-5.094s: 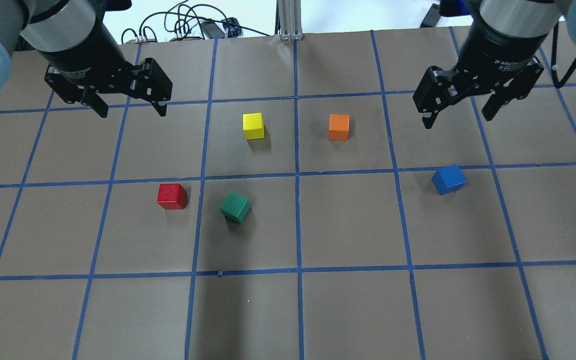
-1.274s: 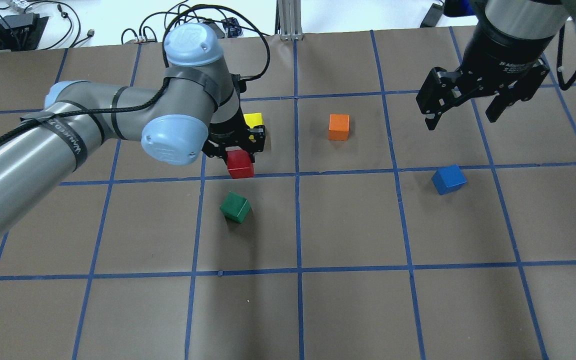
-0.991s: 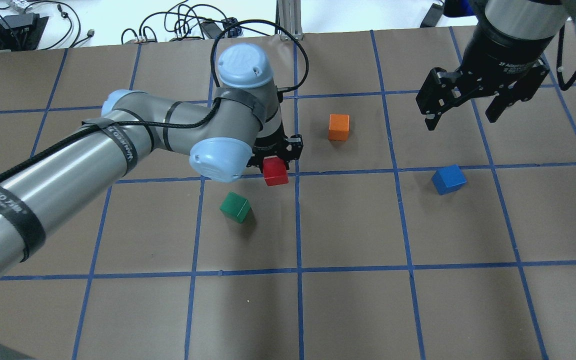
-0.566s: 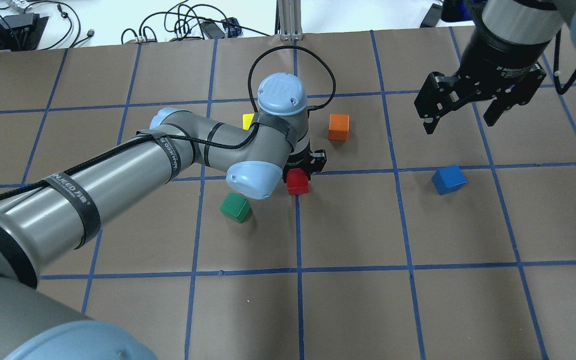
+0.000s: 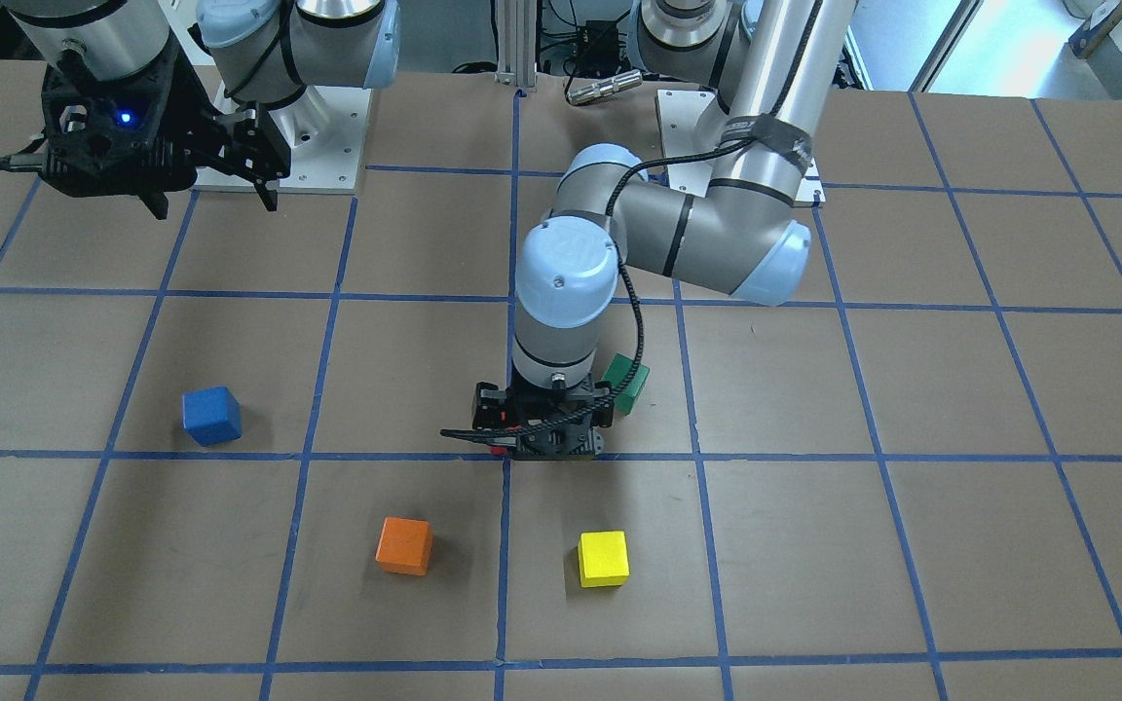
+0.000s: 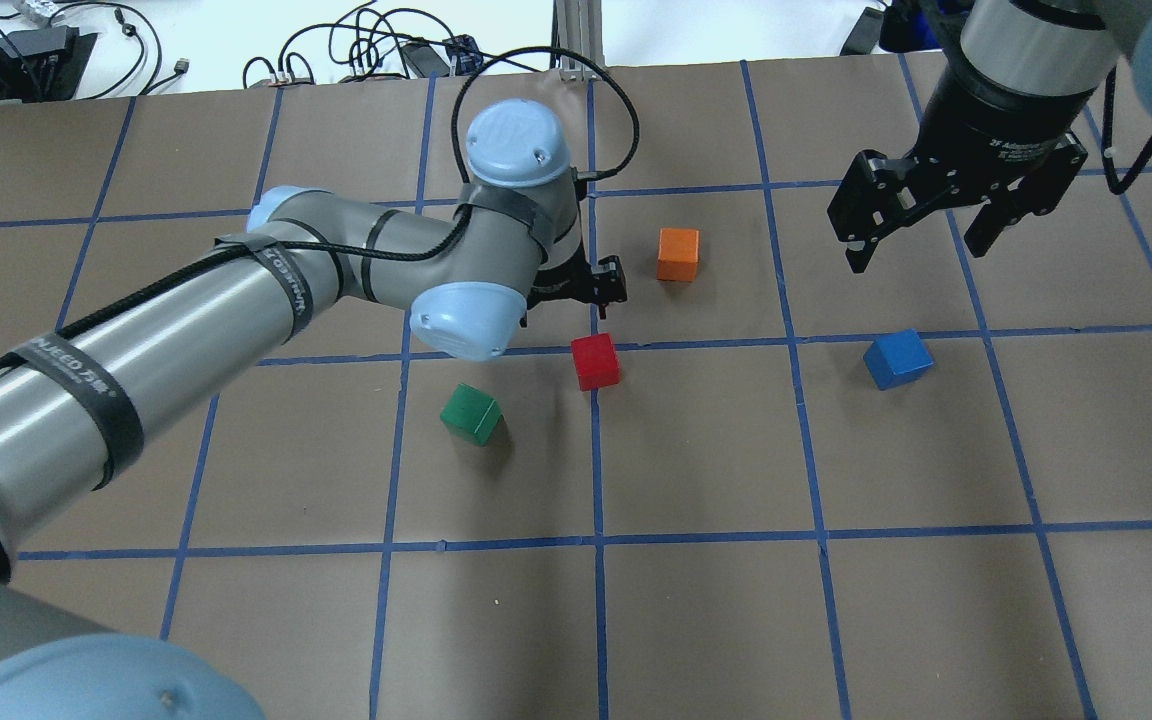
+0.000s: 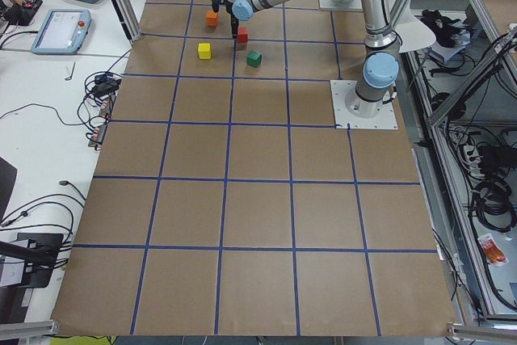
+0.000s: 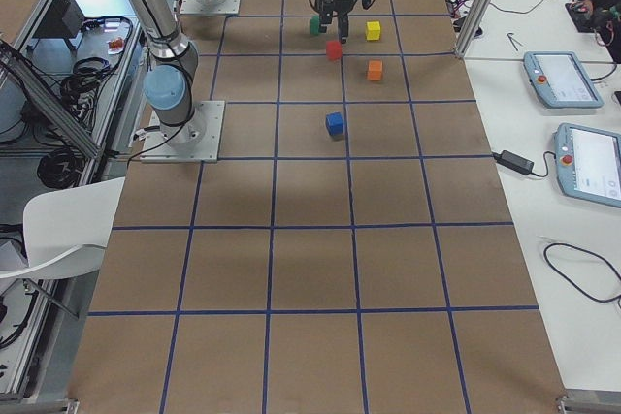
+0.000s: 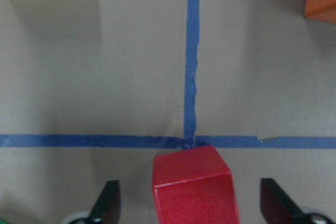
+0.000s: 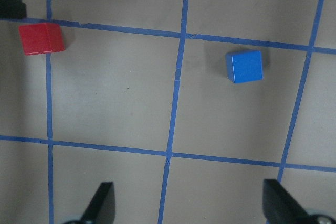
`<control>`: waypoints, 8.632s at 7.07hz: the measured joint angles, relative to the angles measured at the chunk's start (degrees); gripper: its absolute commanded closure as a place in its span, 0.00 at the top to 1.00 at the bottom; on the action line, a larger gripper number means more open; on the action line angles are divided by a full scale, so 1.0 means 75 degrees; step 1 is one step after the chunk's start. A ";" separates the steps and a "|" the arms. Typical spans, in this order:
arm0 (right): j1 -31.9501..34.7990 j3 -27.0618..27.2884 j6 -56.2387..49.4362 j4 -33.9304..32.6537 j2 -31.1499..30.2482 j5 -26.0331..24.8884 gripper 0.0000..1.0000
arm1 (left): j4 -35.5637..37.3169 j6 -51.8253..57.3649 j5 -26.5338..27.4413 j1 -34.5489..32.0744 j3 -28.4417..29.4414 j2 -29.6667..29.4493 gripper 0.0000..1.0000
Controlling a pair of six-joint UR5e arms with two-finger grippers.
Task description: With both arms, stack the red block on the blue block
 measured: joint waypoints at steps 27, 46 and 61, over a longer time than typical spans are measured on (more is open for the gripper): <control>0.3127 0.0588 0.2750 -0.5280 0.4281 0.0175 0.00 | -0.4021 0.3089 0.0147 0.1622 0.1755 0.2598 1.00; -0.1713 0.3214 -0.3056 -0.5265 0.1818 0.0041 0.62 | -0.3979 0.3108 0.0156 0.1629 0.1703 0.2606 1.00; -0.0159 -0.0371 0.0453 0.0400 0.0506 0.0051 1.00 | -0.3974 0.3091 0.0156 0.1629 0.1775 0.2565 1.00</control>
